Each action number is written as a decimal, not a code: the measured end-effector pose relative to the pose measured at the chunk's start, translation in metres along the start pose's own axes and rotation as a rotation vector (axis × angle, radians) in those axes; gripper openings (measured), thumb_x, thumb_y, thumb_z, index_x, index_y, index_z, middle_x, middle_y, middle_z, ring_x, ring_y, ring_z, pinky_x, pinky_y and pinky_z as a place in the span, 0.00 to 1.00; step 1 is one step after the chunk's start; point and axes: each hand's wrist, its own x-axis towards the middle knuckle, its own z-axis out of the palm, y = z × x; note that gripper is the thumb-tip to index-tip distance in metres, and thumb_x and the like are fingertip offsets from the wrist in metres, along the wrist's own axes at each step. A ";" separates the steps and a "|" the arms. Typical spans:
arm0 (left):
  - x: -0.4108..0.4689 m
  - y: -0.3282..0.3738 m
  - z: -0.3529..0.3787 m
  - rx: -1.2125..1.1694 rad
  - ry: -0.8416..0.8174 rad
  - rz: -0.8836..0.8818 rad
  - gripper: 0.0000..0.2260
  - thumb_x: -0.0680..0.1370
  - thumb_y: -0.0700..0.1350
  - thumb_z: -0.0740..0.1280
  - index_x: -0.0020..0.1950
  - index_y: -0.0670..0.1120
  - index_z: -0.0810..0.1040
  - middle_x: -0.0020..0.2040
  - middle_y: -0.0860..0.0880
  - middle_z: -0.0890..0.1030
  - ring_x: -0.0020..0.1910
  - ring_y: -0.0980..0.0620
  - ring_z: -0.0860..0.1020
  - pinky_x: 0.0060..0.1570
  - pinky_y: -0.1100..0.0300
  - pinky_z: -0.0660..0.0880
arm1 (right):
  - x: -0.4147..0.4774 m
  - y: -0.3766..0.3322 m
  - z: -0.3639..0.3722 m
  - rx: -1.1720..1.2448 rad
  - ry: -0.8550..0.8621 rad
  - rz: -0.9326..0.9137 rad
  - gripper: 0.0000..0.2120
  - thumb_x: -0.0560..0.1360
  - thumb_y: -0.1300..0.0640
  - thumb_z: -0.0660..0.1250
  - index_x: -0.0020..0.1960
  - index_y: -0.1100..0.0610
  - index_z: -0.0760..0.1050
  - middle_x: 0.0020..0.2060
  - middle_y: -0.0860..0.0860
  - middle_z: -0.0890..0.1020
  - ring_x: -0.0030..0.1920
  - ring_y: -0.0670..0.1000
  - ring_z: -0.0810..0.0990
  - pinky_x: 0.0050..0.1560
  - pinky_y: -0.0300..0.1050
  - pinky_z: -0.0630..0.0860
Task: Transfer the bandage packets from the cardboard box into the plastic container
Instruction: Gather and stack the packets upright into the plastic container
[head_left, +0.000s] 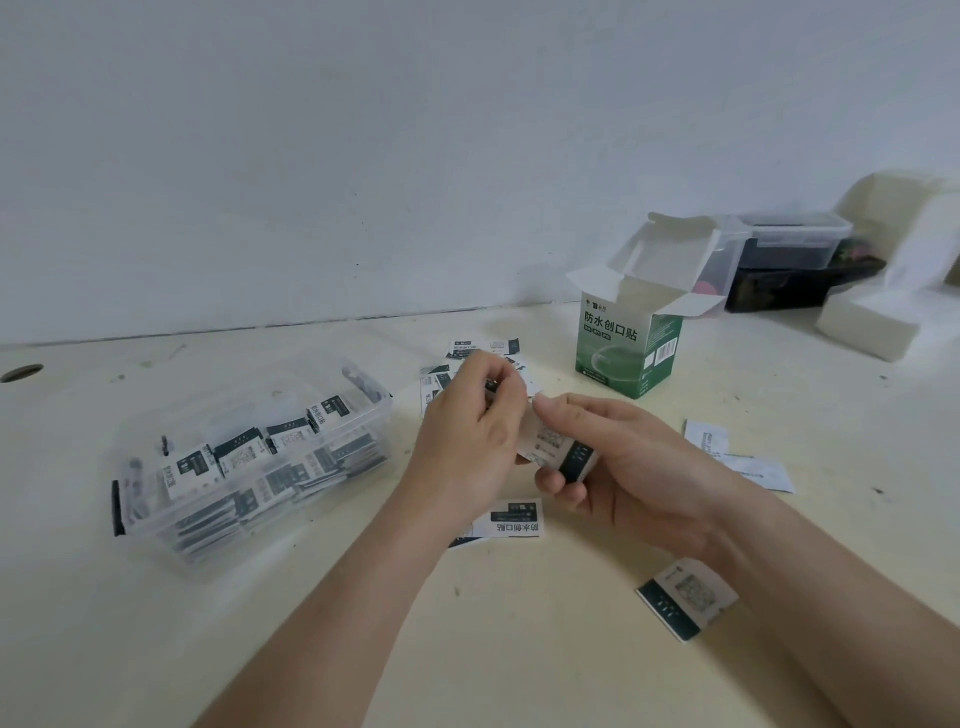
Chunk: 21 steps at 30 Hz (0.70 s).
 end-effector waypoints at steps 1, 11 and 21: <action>0.000 0.000 0.000 0.006 -0.010 0.003 0.08 0.80 0.46 0.58 0.42 0.48 0.72 0.37 0.42 0.76 0.37 0.42 0.75 0.41 0.44 0.75 | 0.000 -0.001 0.000 0.000 -0.003 0.001 0.14 0.74 0.52 0.68 0.54 0.60 0.73 0.37 0.54 0.79 0.31 0.49 0.72 0.26 0.36 0.70; 0.000 -0.009 -0.008 -0.040 -0.189 0.012 0.09 0.81 0.53 0.58 0.46 0.50 0.70 0.29 0.58 0.68 0.29 0.55 0.65 0.38 0.54 0.70 | 0.003 0.001 0.002 0.075 0.181 -0.004 0.07 0.79 0.55 0.64 0.47 0.58 0.72 0.28 0.50 0.73 0.27 0.47 0.68 0.25 0.36 0.60; -0.004 0.016 -0.038 -0.230 -0.235 -0.018 0.04 0.81 0.46 0.63 0.48 0.48 0.75 0.31 0.54 0.72 0.28 0.54 0.66 0.27 0.67 0.67 | 0.002 -0.019 0.022 0.193 0.111 0.014 0.13 0.81 0.52 0.59 0.41 0.57 0.72 0.31 0.51 0.74 0.21 0.44 0.61 0.19 0.32 0.51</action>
